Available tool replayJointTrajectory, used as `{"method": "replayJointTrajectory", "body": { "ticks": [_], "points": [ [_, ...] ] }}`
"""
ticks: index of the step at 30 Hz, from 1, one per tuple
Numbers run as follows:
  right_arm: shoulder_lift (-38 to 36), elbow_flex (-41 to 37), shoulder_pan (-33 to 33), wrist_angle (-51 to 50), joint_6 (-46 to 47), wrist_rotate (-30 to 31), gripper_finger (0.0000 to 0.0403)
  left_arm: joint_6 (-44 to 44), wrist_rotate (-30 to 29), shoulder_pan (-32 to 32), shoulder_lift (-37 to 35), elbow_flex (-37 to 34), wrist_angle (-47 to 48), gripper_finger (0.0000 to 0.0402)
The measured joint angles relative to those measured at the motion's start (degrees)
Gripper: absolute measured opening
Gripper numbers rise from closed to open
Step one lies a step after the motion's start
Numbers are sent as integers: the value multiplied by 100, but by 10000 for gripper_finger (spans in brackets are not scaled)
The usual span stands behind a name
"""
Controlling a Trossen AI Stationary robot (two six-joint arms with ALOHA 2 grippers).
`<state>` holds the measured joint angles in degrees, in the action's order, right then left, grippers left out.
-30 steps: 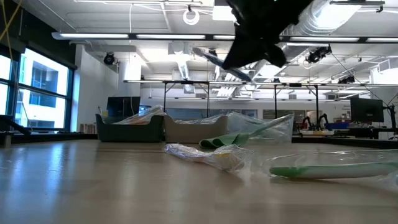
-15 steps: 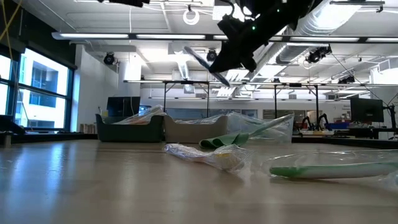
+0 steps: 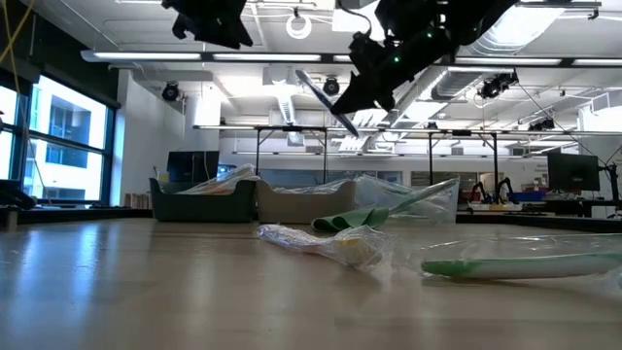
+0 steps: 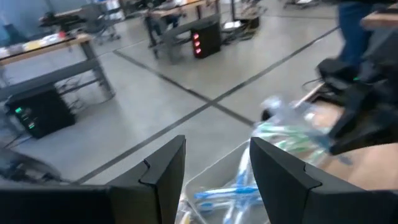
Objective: Pick & Place Toothbrushes
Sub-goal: Put the blue toothbrush into the gray bin
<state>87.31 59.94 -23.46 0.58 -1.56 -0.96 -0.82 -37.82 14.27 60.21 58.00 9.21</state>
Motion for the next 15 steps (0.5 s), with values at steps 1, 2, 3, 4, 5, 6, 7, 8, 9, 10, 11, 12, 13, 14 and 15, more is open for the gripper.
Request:
{"method": "replayJointTrajectory", "body": {
  "ticks": [1,2,3,4,5,6,7,8,9,10,11,12,13,14,15],
  "points": [
    [0,0,-41,85,-121,-81,15,-20,-1,66,27,0,9,175],
    [0,0,-72,183,-219,-122,15,-66,-2,121,47,0,39,175],
    [0,0,-100,258,-307,-132,15,-97,-2,185,71,0,-5,175],
    [0,0,-117,315,-356,-133,15,-100,0,227,76,0,-32,175],
    [15,0,-137,386,-394,-116,15,-96,-2,258,76,0,-11,175],
    [32,0,-146,484,-429,-108,15,-88,-2,296,76,0,-12,175],
    [48,2,-158,554,-444,-107,15,-49,-2,339,76,0,-19,175],
    [77,1,-178,595,-451,-108,15,21,-1,379,62,0,-21,175],
    [117,0,-184,682,-460,-107,15,95,-1,428,47,0,-18,175],
    [160,2,-184,773,-461,-104,15,180,-2,486,37,0,-32,175],
    [214,2,-184,849,-461,-101,15,253,-4,544,34,0,-70,175],
    [270,4,-184,938,-461,-101,15,332,-5,593,34,0,-94,175],
    [321,44,-184,943,-443,-101,15,404,-9,649,37,0,-104,175],
    [393,103,-182,947,-426,-97,15,494,-7,706,37,0,-146,175],
    [478,190,-174,946,-421,-93,15,584,-9,768,37,0,-220,175]
  ]
}}
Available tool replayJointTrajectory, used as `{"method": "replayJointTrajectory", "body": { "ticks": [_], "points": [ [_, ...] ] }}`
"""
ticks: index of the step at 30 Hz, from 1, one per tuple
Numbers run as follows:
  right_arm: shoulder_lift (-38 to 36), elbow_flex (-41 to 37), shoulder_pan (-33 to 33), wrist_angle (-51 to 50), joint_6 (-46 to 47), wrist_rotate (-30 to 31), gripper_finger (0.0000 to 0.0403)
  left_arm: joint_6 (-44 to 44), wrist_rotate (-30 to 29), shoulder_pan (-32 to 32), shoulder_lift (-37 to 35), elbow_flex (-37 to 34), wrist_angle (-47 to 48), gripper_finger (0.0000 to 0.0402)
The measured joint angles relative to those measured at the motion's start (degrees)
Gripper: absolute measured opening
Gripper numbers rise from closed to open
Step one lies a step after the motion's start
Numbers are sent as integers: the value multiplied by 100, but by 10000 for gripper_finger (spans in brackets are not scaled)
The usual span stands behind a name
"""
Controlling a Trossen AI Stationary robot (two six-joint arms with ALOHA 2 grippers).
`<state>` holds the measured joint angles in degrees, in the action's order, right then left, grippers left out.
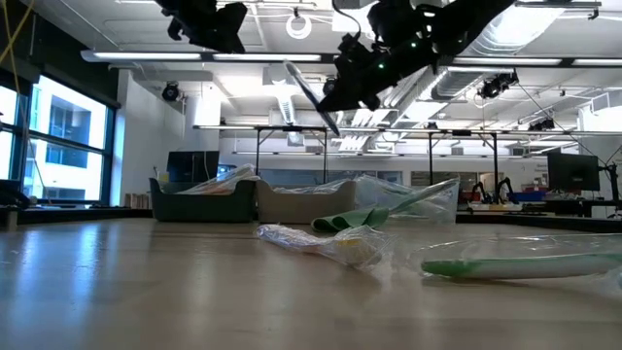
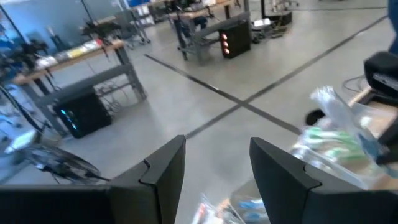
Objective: Pick & Place Toothbrushes
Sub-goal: Put the blue toothbrush into the gray bin
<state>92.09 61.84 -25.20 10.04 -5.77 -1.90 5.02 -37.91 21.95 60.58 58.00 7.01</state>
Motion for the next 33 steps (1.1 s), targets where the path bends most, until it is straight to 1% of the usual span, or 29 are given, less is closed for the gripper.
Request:
{"method": "replayJointTrajectory", "body": {
  "ticks": [5,9,13,19,24,29,33],
  "points": [
    [415,625,44,-130,-10,-35,15,256,2,232,0,0,-167,175],
    [852,1159,15,-533,-82,-112,15,271,2,321,-11,0,-127,175],
    [1246,1483,-41,-892,-203,-104,15,461,0,331,-17,0,-131,175],
    [1589,1511,-240,-1213,-175,-56,15,526,2,329,-17,0,-122,175],
    [1629,1511,-408,-1632,-77,18,15,526,2,329,-17,0,-112,175],
    [1629,1511,-494,-1744,269,-285,15,524,2,329,-17,0,-110,175],
    [1690,1512,-493,-1750,296,-300,15,524,2,329,-17,0,-81,175]
  ]
}}
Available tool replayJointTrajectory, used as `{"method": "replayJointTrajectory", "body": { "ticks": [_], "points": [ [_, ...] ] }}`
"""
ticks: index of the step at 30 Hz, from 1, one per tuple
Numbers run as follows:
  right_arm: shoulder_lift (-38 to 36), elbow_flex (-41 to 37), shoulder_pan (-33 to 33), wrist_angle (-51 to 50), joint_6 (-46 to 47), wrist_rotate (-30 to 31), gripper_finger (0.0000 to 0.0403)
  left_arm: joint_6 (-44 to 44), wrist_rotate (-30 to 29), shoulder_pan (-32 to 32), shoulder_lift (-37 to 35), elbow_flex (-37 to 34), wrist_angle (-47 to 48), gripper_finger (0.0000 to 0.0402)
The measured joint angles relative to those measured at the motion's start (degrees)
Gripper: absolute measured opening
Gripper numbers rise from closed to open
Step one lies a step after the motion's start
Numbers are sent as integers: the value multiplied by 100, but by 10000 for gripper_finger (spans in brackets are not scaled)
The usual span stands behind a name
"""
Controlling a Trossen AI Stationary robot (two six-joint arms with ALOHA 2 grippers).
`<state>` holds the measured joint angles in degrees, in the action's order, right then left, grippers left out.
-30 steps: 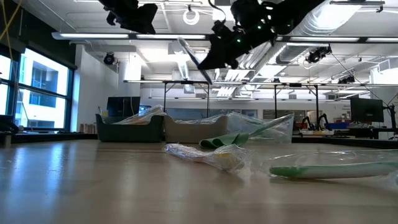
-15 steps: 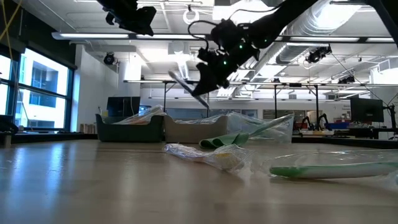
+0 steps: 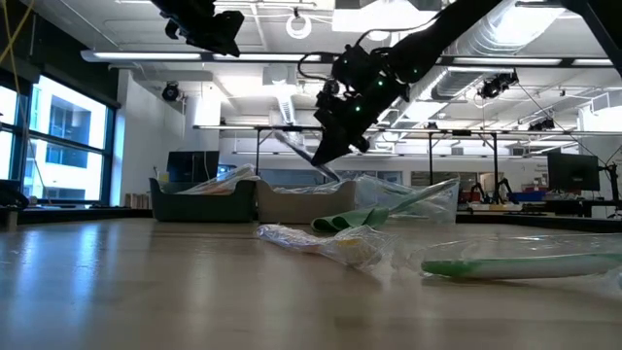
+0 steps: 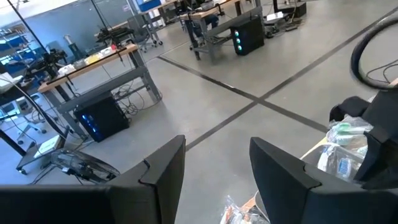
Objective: Pick & Place Toothbrushes
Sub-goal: Put the blue toothbrush into the gray bin
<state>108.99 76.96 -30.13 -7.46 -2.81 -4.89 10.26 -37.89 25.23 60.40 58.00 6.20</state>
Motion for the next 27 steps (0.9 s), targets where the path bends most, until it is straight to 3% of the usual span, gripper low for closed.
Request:
{"method": "replayJointTrajectory", "body": {
  "ticks": [16,20,27],
  "points": [
    [204,-5,90,-493,15,-122,15,-2,0,0,0,0,-2,175],
    [204,-5,87,-472,0,82,18,-2,0,0,0,0,-2,175],
    [204,-5,98,-437,-3,640,119,-4,0,0,0,0,-3,175]
  ]
}}
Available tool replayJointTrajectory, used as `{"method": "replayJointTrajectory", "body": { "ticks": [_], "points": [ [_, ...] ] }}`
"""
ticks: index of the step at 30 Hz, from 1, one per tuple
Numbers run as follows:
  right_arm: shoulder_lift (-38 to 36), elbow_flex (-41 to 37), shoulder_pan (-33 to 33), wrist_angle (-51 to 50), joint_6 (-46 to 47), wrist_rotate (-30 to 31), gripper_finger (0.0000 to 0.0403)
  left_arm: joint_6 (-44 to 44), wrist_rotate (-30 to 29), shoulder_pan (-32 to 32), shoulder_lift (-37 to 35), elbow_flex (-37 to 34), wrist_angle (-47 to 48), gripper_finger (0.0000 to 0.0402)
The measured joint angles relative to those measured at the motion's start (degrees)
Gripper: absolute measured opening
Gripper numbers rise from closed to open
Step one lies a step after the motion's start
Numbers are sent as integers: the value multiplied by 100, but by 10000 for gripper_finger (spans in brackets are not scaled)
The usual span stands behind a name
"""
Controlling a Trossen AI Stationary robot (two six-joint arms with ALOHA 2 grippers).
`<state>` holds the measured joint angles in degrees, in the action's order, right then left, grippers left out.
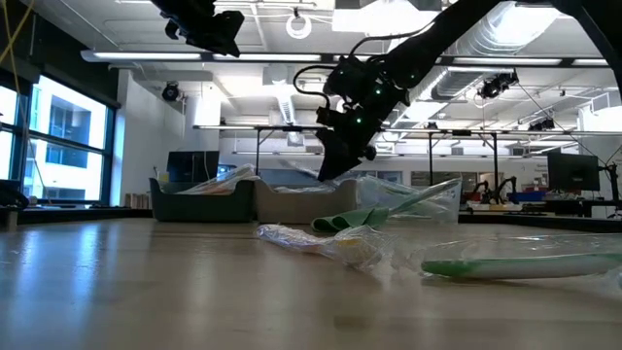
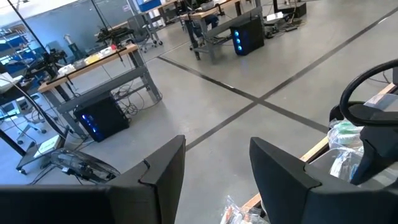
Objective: Pick & Place Toothbrushes
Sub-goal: Put the blue toothbrush into the gray bin, then put the green toothbrush into the transparent bin
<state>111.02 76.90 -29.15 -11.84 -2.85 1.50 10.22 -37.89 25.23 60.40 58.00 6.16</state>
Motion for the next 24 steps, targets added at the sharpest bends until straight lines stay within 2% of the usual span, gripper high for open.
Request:
{"method": "replayJointTrajectory", "body": {
  "ticks": [5,9,13,24],
  "points": [
    [-34,-2,15,-39,1,-122,190,0,0,0,0,0,1,175],
    [-223,-2,20,-124,1,-150,217,0,-2,0,0,0,-1,175],
    [-565,-2,28,-143,1,-147,216,3,-1,0,0,0,-1,175],
    [-1858,-2,198,-433,-38,-167,181,57,-2,0,0,0,-2,175]
  ]
}}
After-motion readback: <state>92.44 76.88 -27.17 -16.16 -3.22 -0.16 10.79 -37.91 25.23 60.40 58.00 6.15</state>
